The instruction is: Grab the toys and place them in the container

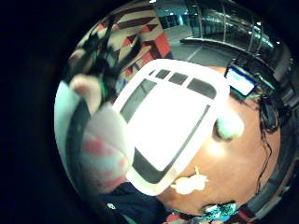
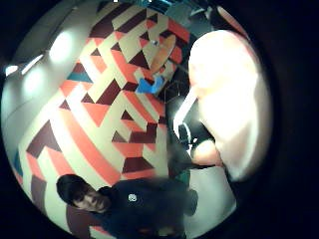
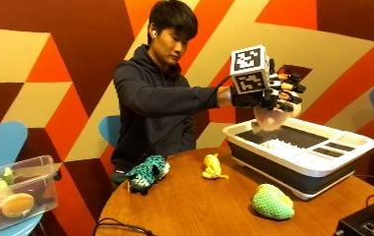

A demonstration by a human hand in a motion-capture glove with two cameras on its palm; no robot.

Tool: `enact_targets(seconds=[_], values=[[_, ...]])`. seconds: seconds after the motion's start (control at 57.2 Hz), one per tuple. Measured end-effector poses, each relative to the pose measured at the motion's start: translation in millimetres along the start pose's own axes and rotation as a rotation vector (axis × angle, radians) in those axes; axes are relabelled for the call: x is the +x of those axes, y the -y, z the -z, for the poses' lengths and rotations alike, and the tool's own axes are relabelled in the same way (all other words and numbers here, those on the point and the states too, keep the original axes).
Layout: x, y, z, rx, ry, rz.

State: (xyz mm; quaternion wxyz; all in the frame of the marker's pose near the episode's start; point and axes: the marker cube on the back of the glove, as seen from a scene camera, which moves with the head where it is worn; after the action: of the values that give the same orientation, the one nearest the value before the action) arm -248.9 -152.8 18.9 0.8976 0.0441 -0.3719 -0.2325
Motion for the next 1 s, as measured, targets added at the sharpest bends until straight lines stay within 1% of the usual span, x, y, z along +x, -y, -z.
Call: enact_targets(seconds=[0.052, 0.14, 0.332, 0.437, 0.542, 0.612, 0.7, 0.84, 0.91, 0.997], values=[[6, 2, -3, -0.033, -0.003, -0.014], [19, 2, 4, -0.042, -0.038, -0.038], [48, -9, 43, 0.045, -0.133, -0.128], [77, -19, 67, 0.092, -0.205, -0.218], [121, -30, 83, 0.094, -0.269, -0.333], [150, -35, 83, 0.060, -0.304, -0.422], [186, -38, 74, -0.032, -0.352, -0.539], [234, -35, 53, -0.157, -0.519, -0.713], [250, -34, 33, -0.210, -0.573, -0.755], [265, -29, 15, -0.240, -0.656, -0.754]])
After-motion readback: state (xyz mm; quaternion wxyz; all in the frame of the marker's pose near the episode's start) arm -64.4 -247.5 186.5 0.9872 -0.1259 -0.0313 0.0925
